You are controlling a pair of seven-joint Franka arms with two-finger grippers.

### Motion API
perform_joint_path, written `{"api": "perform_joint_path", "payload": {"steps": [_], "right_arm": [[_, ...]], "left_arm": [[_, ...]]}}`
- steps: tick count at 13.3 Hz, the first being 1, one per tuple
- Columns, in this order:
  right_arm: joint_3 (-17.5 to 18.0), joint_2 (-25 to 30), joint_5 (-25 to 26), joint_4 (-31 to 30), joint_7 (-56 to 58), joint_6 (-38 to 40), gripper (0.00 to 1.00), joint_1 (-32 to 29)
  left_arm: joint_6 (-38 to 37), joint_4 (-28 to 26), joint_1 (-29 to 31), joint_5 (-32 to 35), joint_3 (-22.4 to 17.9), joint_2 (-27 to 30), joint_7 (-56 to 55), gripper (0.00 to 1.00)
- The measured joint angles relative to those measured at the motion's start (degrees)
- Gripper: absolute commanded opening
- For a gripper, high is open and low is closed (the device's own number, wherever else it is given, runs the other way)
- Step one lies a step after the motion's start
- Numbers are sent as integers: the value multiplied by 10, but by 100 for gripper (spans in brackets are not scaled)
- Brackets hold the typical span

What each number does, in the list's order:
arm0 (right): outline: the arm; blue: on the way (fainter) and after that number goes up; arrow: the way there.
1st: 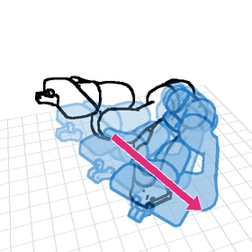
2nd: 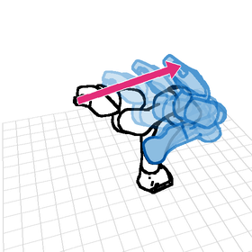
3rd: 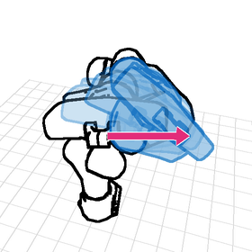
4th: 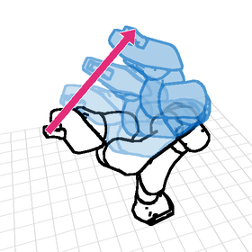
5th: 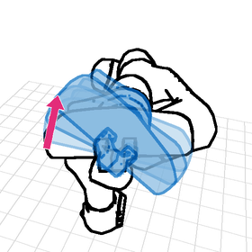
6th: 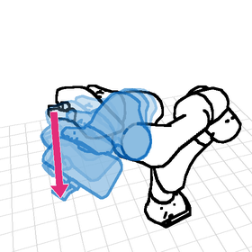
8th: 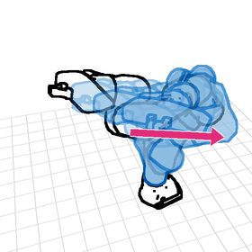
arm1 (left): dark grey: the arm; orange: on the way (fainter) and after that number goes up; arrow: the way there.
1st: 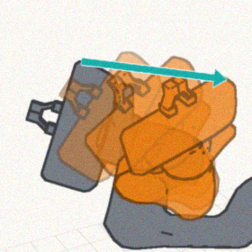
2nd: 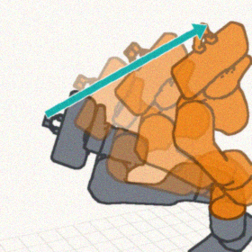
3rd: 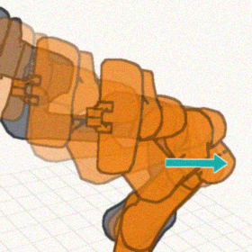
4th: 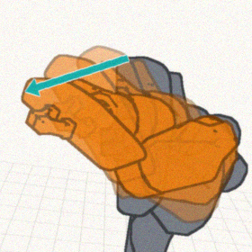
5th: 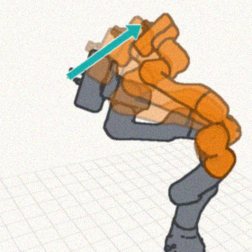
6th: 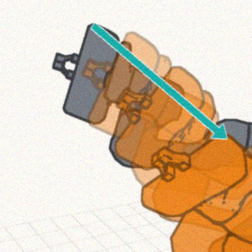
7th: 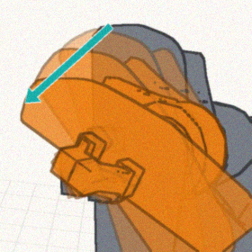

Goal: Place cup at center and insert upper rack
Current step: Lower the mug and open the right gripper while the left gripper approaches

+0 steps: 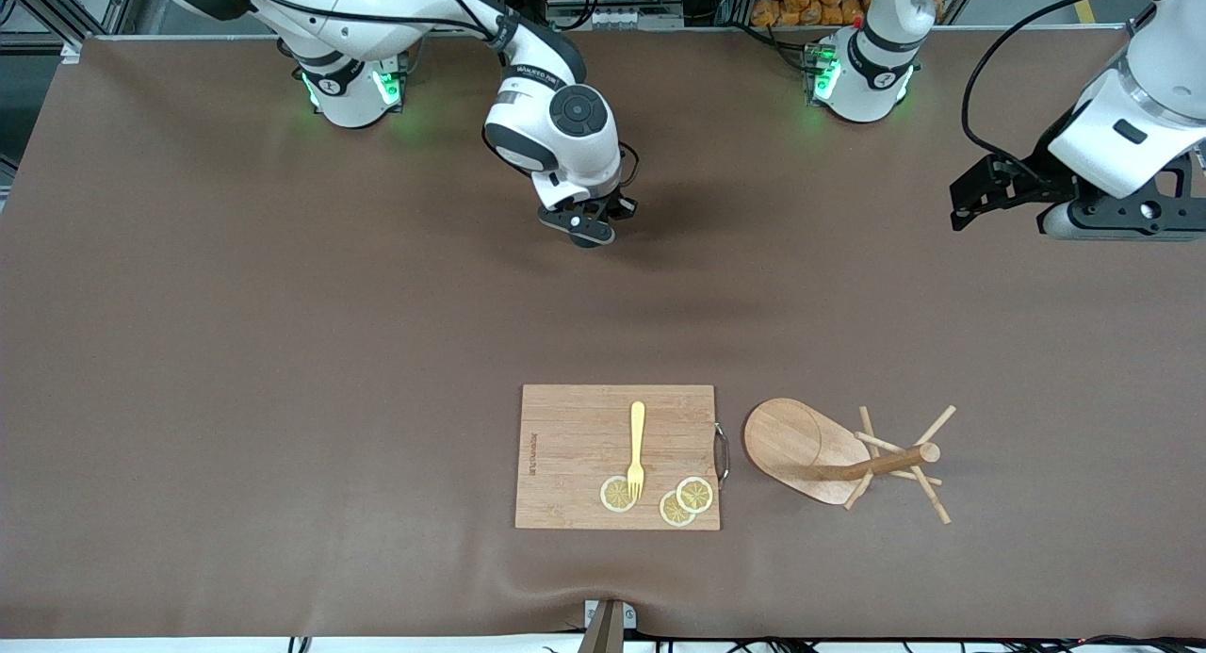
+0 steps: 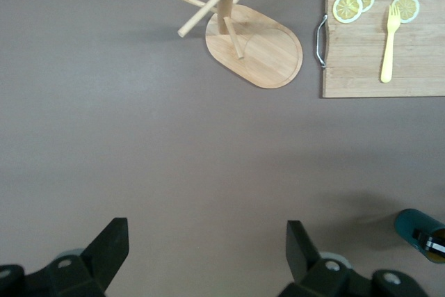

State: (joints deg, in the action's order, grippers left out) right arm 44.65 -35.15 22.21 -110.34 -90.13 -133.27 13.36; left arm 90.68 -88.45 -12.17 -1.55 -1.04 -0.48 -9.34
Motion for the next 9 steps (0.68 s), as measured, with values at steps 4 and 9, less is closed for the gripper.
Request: {"api": "perform_joint_path", "payload": {"steps": [4,9], "right_arm": [[-2,0,0,7,-3,0,100,0],[-7,7,0,34,-3,16,100,-6]], "left_arm": [[0,0,0,-1,20,0,-46,100],[0,0,0,-2,57,0,-110,100]]}}
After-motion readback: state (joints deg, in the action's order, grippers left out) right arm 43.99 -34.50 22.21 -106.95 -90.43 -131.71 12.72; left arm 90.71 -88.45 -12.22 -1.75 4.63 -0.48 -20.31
